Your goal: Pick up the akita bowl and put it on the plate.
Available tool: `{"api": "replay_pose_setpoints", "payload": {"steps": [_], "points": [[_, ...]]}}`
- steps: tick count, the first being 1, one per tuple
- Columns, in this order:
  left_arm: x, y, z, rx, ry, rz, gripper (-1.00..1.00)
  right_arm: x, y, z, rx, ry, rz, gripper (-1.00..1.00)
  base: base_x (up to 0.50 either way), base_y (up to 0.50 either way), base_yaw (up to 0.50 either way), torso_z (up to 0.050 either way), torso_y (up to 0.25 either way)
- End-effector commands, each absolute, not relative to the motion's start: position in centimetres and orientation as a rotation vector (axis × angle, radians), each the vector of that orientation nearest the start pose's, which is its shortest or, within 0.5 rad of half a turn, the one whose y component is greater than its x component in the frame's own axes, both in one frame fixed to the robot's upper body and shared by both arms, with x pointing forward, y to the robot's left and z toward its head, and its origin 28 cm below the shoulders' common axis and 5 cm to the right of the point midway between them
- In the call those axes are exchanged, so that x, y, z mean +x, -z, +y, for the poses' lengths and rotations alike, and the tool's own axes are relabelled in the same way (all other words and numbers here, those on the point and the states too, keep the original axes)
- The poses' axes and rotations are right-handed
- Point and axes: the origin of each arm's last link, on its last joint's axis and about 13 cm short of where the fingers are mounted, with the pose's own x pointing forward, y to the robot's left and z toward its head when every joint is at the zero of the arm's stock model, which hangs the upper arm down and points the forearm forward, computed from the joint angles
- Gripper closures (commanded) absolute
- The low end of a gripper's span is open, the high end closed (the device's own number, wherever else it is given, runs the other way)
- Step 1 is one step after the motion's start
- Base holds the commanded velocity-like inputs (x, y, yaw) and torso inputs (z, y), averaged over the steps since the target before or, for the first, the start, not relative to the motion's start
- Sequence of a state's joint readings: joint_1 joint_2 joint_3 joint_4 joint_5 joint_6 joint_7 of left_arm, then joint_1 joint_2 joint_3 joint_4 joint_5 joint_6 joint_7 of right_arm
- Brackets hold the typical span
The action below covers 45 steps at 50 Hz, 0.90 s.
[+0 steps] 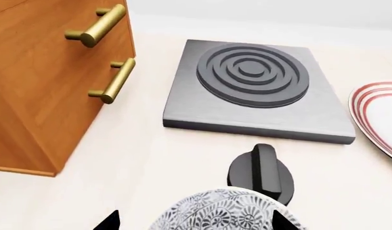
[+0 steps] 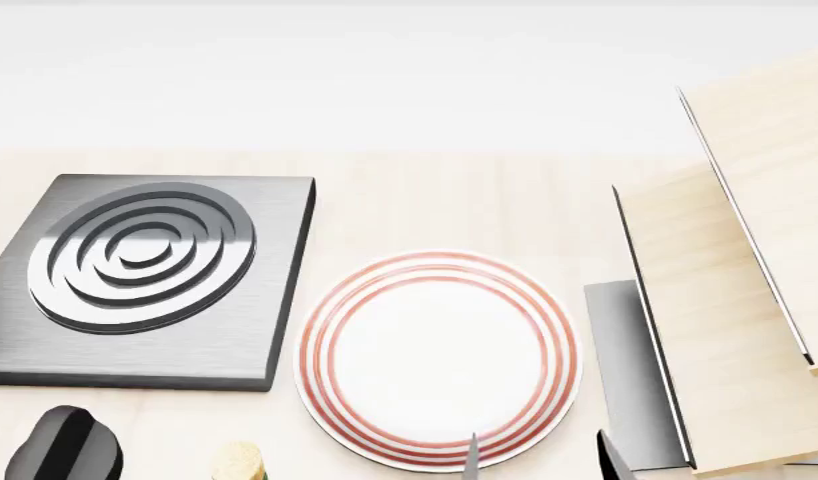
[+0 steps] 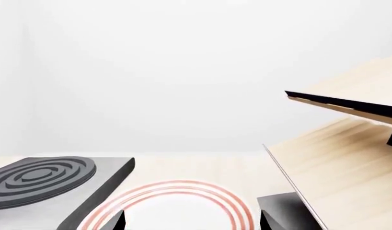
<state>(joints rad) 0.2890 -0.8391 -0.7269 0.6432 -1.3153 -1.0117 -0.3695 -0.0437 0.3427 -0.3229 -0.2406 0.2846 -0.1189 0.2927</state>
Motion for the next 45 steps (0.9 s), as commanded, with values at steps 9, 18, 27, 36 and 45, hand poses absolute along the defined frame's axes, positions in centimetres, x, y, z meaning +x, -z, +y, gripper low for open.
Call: {"api": "replay_pose_setpoints", "payload": {"steps": [9,18,27,36,45], "points": [[12.9,-16.3,35.8,-0.037,-0.103,0.435,-1.0,19.1,-5.1,-9.9,0.041,-0.089,-0.192,-1.0,0.0,0.0,0.0,0.0,0.0],[12.9,-16.0,35.7,-0.032,-0.096,0.454,-1.0,19.2,-5.0,-9.9,0.042,-0.091,-0.19,-1.0,0.0,0.0,0.0,0.0,0.0],[12.7,-15.7,35.8,-0.026,-0.095,0.474,-1.0,19.2,-4.9,-9.9,0.042,-0.09,-0.189,-1.0,0.0,0.0,0.0,0.0,0.0],[12.2,-15.7,36.1,-0.021,-0.114,0.47,-1.0,19.3,-4.8,-9.9,0.04,-0.09,-0.187,-1.0,0.0,0.0,0.0,0.0,0.0],[11.7,-15.6,36.4,-0.013,-0.134,0.481,-1.0,19.3,-4.8,-9.8,0.042,-0.09,-0.186,-1.0,0.0,0.0,0.0,0.0,0.0]]}}
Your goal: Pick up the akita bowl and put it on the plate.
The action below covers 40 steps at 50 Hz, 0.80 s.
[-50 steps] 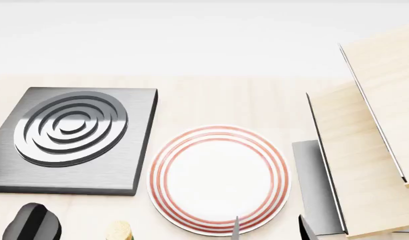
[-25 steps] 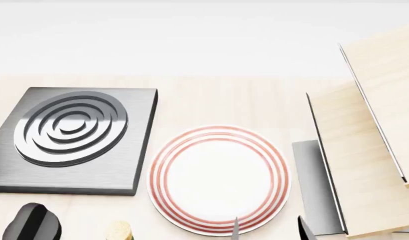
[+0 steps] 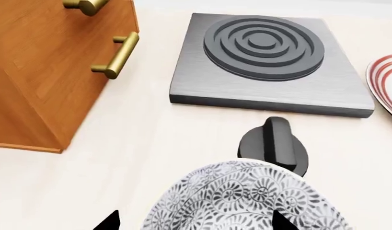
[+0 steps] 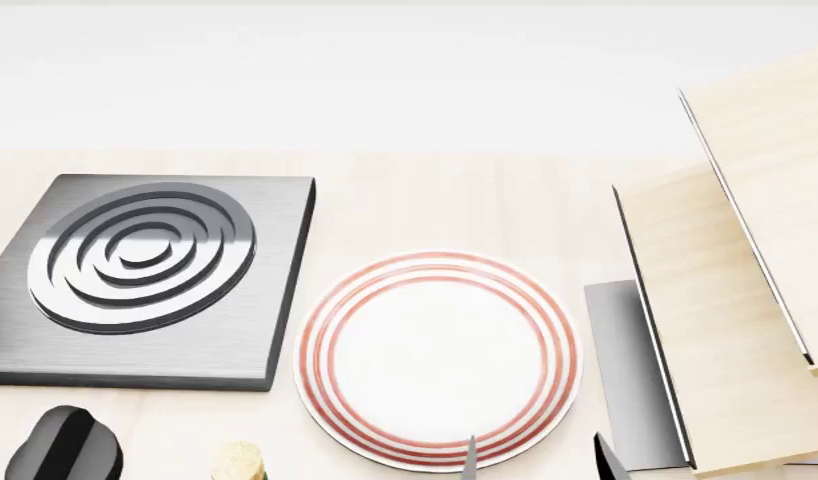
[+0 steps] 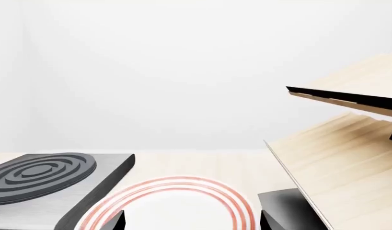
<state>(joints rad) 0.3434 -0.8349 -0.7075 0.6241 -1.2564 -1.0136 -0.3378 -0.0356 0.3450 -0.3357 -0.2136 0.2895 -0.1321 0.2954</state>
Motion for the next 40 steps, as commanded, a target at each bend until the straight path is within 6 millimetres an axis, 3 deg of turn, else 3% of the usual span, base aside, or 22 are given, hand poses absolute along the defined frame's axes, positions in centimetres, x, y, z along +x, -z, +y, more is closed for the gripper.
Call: {"api": "replay_pose_setpoints", "payload": {"steps": [1,40], "points": [[11.7,-15.6,36.4,-0.014,-0.134,0.482,-1.0,19.3,-4.8,-9.8,0.042,-0.09,-0.187,-1.0,0.0,0.0,0.0,0.0,0.0],[11.3,-14.5,36.7,0.016,-0.141,0.546,-1.0,19.3,-4.6,-9.8,0.041,-0.092,-0.178,-1.0,0.0,0.0,0.0,0.0,0.0]]}}
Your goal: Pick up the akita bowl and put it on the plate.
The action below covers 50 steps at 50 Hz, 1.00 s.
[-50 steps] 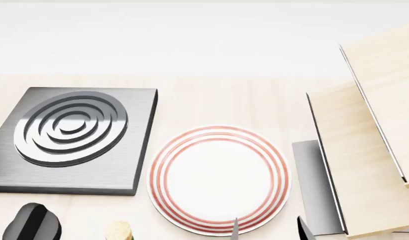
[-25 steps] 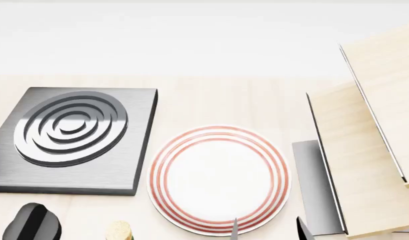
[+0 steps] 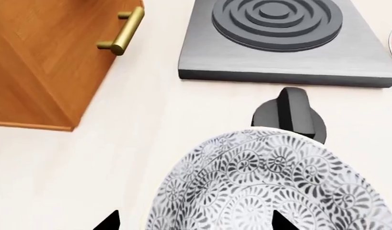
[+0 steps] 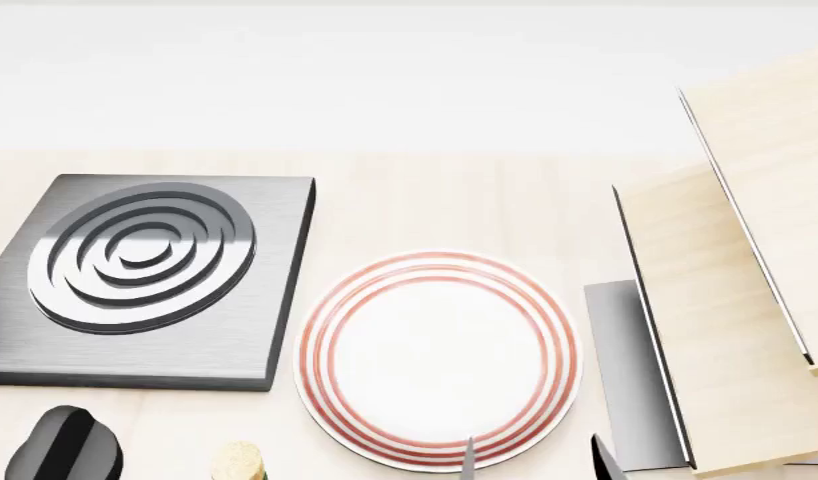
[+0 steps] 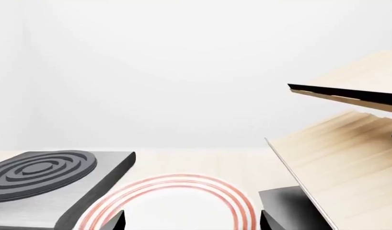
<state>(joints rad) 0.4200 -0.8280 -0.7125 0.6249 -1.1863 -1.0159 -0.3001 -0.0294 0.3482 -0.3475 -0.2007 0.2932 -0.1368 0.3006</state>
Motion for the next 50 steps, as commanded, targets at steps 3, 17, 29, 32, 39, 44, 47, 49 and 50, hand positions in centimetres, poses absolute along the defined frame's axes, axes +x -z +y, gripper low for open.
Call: {"api": "replay_pose_setpoints", "payload": {"steps": [3,17,29,32,39,44,47,49,50], "points": [[11.3,-14.5,36.7,0.02,-0.137,0.55,-1.0,19.3,-4.7,-9.8,0.04,-0.092,-0.18,-1.0,0.0,0.0,0.0,0.0,0.0],[11.1,-13.6,36.7,0.044,-0.11,0.591,-1.0,19.4,-4.6,-9.8,0.039,-0.093,-0.178,-1.0,0.0,0.0,0.0,0.0,0.0],[10.9,-13.6,36.9,0.042,-0.127,0.595,-1.0,19.4,-4.4,-9.7,0.037,-0.095,-0.174,-1.0,0.0,0.0,0.0,0.0,0.0],[10.9,-13.4,37.0,0.038,-0.13,0.599,-1.0,19.4,-4.4,-9.7,0.037,-0.095,-0.173,-1.0,0.0,0.0,0.0,0.0,0.0],[11.0,-12.9,36.9,0.047,-0.123,0.618,-1.0,19.4,-4.4,-9.7,0.038,-0.094,-0.173,-1.0,0.0,0.0,0.0,0.0,0.0],[11.0,-12.8,36.9,0.047,-0.128,0.62,-1.0,19.4,-4.3,-9.7,0.038,-0.095,-0.172,-1.0,0.0,0.0,0.0,0.0,0.0],[11.0,-12.7,37.0,0.048,-0.13,0.623,-1.0,19.4,-4.3,-9.7,0.039,-0.095,-0.173,-1.0,0.0,0.0,0.0,0.0,0.0],[11.1,-12.6,36.9,0.049,-0.128,0.627,-1.0,19.4,-4.3,-9.7,0.04,-0.093,-0.171,-1.0,0.0,0.0,0.0,0.0,0.0],[11.1,-12.6,36.9,0.05,-0.126,0.63,-1.0,19.4,-4.3,-9.7,0.039,-0.093,-0.171,-1.0,0.0,0.0,0.0,0.0,0.0]]}}
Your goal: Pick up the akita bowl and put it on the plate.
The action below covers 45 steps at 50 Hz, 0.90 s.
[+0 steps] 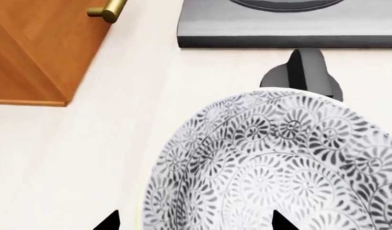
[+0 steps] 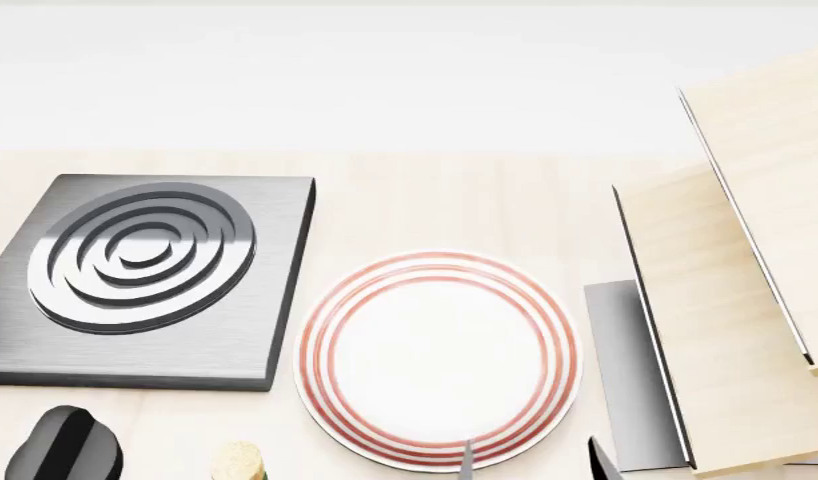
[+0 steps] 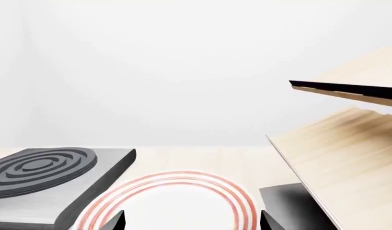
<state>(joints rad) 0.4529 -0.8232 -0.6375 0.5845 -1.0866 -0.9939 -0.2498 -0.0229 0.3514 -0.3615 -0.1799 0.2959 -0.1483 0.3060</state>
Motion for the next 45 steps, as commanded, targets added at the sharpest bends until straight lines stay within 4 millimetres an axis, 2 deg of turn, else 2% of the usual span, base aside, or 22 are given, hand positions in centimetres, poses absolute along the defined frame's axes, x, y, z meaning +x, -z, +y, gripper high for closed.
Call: {"api": "replay_pose_setpoints", "payload": {"steps": [1,45], "points": [[11.1,-12.5,36.9,0.049,-0.123,0.633,-1.0,19.4,-4.3,-9.7,0.038,-0.094,-0.171,-1.0,0.0,0.0,0.0,0.0,0.0],[11.9,-10.3,36.9,0.069,-0.111,0.714,-1.0,19.5,-4.1,-9.7,0.038,-0.095,-0.165,-1.0,0.0,0.0,0.0,0.0,0.0]]}}
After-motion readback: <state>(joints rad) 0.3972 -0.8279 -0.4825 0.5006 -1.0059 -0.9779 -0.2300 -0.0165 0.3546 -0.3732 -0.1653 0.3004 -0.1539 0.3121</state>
